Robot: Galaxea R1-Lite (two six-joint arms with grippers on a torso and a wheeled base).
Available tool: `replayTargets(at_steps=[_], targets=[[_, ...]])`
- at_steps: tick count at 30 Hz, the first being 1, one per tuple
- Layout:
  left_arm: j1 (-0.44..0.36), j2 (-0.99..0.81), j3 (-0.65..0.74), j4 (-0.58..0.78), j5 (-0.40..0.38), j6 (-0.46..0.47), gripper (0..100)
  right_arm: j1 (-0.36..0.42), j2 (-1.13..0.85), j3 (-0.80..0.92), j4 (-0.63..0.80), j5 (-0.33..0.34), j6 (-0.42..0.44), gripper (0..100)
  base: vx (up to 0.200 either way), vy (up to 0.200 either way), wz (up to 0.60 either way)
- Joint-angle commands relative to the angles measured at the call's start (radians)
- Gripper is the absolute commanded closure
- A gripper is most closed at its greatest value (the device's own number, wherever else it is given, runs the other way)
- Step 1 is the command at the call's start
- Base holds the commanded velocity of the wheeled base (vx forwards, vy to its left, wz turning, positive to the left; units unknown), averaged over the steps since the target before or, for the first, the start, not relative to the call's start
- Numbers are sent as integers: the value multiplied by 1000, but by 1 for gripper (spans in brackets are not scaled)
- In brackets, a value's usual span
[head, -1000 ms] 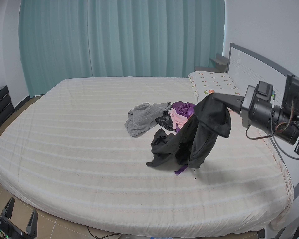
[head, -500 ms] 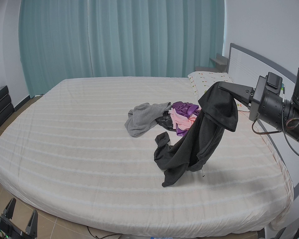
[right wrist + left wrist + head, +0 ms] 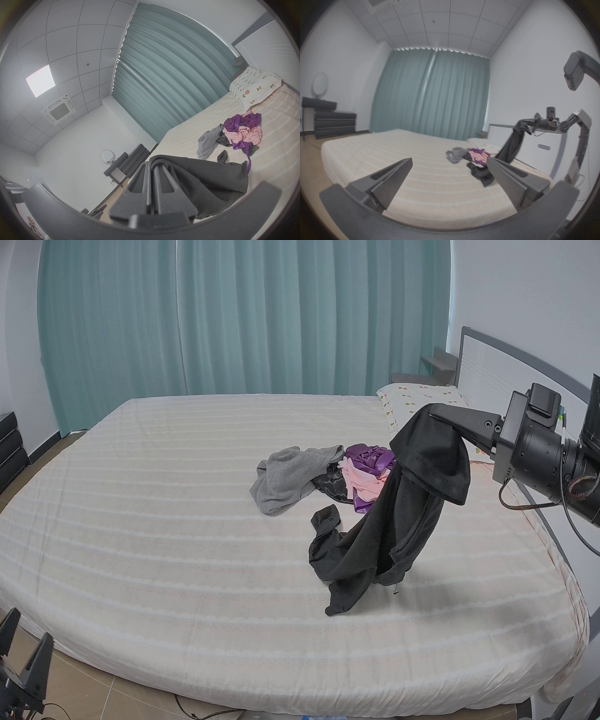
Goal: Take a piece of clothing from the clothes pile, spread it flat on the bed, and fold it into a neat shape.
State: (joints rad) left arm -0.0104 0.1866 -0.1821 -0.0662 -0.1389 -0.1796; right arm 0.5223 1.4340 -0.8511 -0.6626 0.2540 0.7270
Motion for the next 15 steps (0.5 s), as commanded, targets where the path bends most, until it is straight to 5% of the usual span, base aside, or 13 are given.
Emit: replayTargets(at_steps=[1, 7, 15], targets=[[-37, 310, -45, -1, -217, -35, 0, 7, 65, -37, 0, -38, 0, 100, 0, 0, 0], [-109, 628, -45, -41, -263, -34, 0, 22, 92, -72, -2, -84, 0, 100, 0, 0, 0], [-260, 1160, -48, -374, -246, -37, 0, 38, 121, -128, -2, -111, 0, 100, 0, 0, 0]])
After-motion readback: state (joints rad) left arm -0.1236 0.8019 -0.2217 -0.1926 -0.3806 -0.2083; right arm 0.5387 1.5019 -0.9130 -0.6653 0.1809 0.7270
